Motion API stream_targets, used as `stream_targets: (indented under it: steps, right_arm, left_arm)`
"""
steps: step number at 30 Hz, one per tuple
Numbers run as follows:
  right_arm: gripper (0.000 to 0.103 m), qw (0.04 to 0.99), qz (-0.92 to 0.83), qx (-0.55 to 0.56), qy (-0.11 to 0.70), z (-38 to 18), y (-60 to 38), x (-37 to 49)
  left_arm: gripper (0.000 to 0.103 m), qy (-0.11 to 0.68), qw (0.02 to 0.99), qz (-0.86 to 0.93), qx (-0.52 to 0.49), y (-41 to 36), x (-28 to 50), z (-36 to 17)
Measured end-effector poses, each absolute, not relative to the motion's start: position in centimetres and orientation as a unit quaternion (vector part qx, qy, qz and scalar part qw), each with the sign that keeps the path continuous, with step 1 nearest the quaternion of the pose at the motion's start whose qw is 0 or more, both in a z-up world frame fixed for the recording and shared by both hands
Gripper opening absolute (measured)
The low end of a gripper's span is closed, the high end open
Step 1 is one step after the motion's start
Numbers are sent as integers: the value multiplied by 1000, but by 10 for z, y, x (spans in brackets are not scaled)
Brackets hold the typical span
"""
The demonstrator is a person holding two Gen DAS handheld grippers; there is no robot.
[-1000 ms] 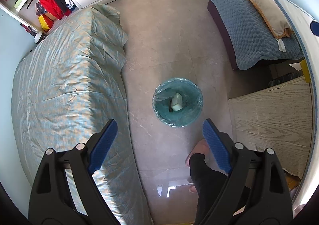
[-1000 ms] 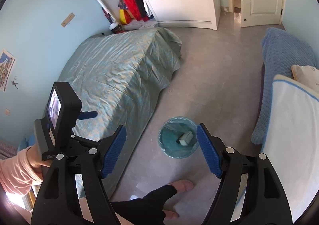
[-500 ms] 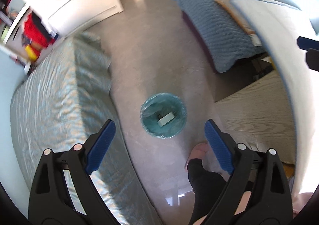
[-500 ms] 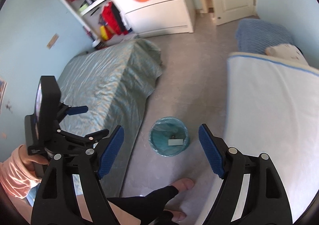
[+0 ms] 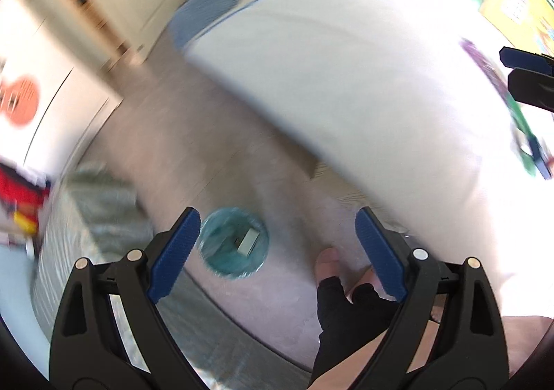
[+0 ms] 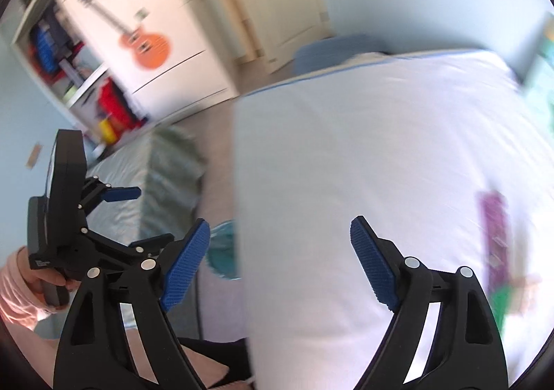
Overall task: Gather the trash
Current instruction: 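Move both tools back over the bed toward the remaining items, then grasp the white-red Shiseido box with the left tool while the right tool grasps the dark red box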
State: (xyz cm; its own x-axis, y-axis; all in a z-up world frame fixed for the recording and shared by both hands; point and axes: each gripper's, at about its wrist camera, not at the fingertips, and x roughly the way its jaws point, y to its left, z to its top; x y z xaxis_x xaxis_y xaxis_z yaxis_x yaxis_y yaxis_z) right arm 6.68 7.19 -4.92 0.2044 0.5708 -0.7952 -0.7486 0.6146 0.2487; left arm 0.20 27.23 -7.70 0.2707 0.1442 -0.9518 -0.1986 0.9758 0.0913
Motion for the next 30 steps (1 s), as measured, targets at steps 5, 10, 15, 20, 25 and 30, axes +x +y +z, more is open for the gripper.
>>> stream_targets:
  steps: [5,10,15,20,25,30]
  right_arm:
    - [83,814,341,-58,467,-48,-15,68]
    - [87,848,245,-35,469,-54,-100,62]
    - [88,859,161,5,486,-65,-179,55]
    - [88,857,120,31,500,-79,-229,47]
    - [88,854,109,42,507,-89,-248,51]
    - [87,848,100,53,517,-99,-255,61]
  left_arm:
    - [94,580,813,24,39,202,34,-70]
    - [94,566,819,-43,85,131,61,-65]
    - [95,556,817,-96,119,71,85,-63]
    - [96,550,812,-125,151,24,112,-65]
    - [96,552,806,-143,161,0,130,-71]
    - [96,549,800,-162,179,-21,152,-77]
